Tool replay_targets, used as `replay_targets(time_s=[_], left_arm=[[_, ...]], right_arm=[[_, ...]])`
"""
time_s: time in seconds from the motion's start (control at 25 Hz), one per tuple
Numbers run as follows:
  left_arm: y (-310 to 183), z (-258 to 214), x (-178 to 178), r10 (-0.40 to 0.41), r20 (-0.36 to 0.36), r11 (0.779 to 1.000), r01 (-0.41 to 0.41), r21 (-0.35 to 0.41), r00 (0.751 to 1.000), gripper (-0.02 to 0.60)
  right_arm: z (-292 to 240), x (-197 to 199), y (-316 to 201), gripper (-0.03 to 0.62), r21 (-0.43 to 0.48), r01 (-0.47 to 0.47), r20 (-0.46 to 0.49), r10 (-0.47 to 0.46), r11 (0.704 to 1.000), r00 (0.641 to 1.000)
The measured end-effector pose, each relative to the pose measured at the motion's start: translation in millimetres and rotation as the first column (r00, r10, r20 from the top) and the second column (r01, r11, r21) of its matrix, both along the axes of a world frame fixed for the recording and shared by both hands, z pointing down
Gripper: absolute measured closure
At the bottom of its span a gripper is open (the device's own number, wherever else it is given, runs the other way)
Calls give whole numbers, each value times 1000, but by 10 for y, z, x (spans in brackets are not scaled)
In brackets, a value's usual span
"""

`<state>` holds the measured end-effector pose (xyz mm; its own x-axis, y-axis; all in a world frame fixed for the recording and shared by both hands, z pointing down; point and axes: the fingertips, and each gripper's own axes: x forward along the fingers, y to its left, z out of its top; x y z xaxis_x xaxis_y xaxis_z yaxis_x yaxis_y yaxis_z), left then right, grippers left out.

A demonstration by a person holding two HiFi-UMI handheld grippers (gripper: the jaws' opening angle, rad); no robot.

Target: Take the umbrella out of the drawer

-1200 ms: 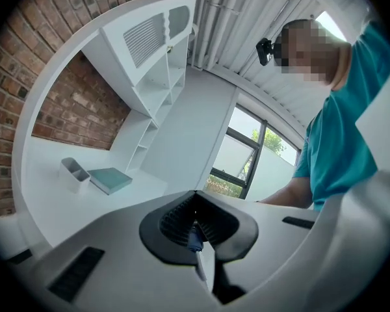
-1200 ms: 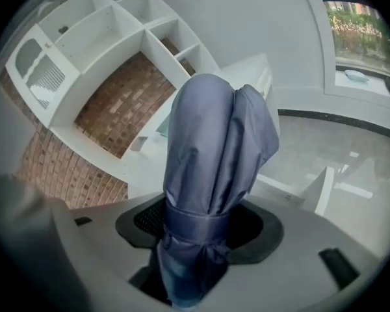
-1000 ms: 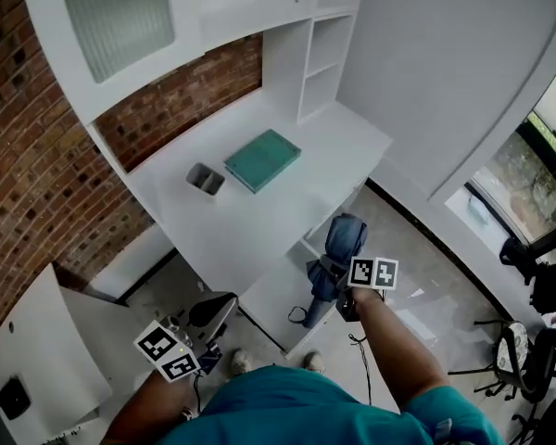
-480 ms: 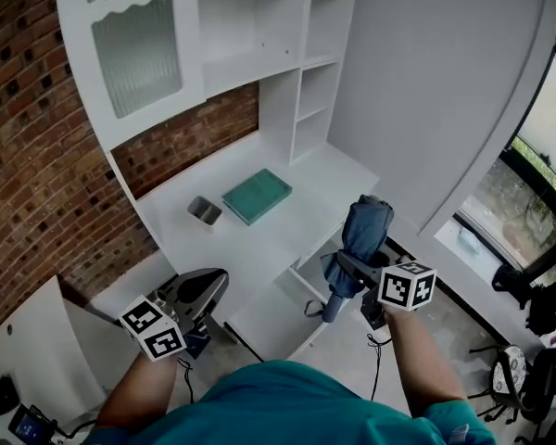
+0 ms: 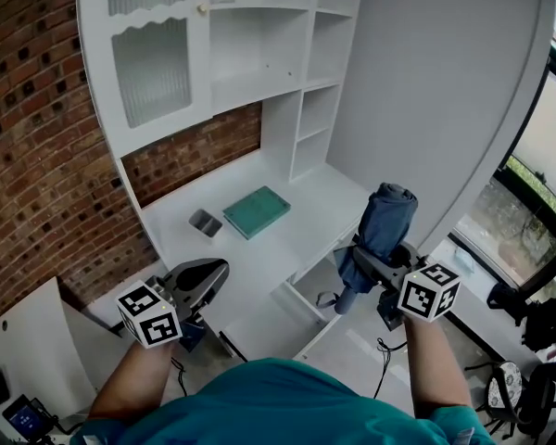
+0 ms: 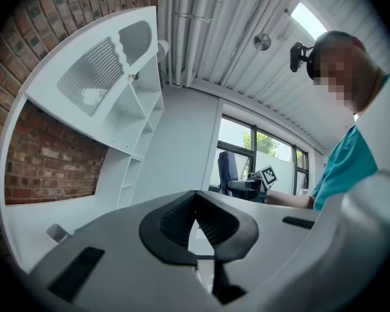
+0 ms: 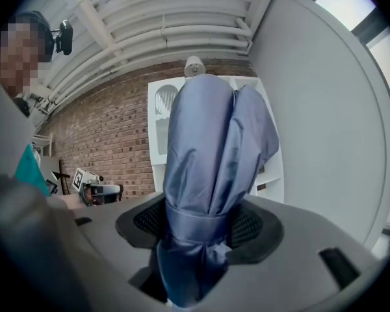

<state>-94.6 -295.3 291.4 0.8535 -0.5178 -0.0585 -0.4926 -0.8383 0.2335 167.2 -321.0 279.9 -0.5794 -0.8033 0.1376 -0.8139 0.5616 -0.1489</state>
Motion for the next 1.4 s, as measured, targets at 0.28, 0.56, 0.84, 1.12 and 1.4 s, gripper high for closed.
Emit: replay_targets(time_s=[0.28, 0.56, 0.84, 1.12, 1.4], left_arm=[[43, -141, -37, 3, 2, 1000, -3, 25, 1000, 566], [78, -153, -59, 1, 2, 1000, -1, 17, 1000, 566], [113, -149, -68, -2, -5, 1000, 2, 16, 1000, 566], [111, -142, -77, -4, -10, 1000, 4, 13, 1000, 566], [109, -102, -83, -7, -11, 1000, 7, 8, 1000, 566]], right_arm=[[-338, 14, 142, 324, 87, 9, -14, -8, 996, 1000], [-502, 72, 214, 324, 125, 8, -1, -8, 992, 1000], [-541, 42, 238, 323, 139, 15, -3, -15, 990, 1000], [-531, 18, 209, 322, 136, 15, -4, -15, 991, 1000], [-514, 9, 182, 322, 137, 8, 4, -9, 991, 1000]])
